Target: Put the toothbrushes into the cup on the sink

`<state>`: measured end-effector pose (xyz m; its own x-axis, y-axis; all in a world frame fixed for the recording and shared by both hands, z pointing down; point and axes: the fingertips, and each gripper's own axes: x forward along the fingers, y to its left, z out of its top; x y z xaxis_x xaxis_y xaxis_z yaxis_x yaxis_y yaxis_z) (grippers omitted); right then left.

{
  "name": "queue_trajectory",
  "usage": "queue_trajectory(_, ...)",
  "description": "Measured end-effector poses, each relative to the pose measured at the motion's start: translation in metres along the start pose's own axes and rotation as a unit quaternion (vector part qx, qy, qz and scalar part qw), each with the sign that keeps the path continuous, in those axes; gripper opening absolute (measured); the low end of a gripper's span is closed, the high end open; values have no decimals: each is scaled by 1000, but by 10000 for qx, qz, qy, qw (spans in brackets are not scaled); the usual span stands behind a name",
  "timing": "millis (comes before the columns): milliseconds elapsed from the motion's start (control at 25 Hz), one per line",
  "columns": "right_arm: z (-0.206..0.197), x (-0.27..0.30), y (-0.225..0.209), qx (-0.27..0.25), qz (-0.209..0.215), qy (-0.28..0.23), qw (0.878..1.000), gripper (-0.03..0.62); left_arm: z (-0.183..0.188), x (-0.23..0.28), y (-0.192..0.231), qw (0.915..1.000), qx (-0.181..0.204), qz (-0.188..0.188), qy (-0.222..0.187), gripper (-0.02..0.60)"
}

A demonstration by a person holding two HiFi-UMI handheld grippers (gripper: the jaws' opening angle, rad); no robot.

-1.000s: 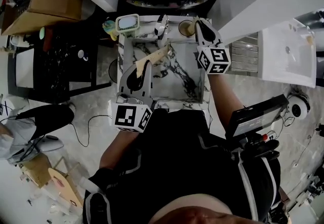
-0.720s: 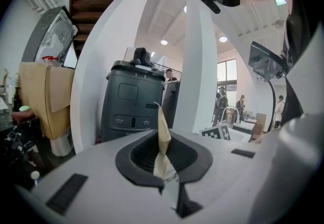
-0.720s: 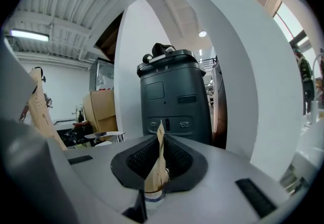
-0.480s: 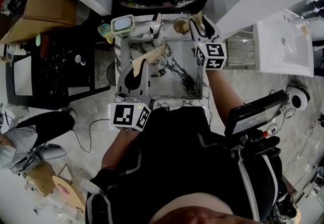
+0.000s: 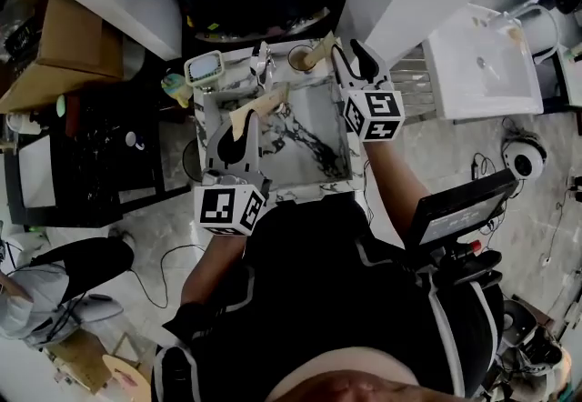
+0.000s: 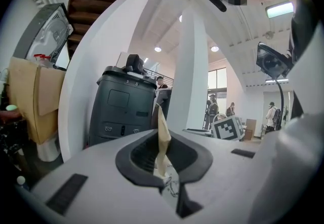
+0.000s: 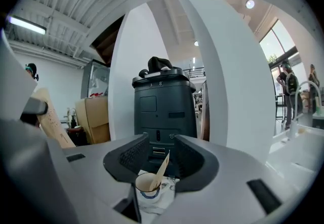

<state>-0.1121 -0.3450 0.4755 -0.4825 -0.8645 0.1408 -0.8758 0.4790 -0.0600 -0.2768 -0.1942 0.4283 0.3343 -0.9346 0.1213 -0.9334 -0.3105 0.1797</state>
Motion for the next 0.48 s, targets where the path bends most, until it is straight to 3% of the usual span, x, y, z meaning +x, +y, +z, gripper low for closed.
queue_trajectory(120,15,-19,2,136,-37,-102,9998,160,4,3,-6,9998,31,-198,-67,32)
queue_trajectory(280,43,-45,9,433,-68,-365,9984,94,14,4,-10,9988,201,-384,-213,32)
queue_trajectory(480,79,-80,21,302,-111,-635,9975,60,27,2,-22,9970,374,-618,-291,32)
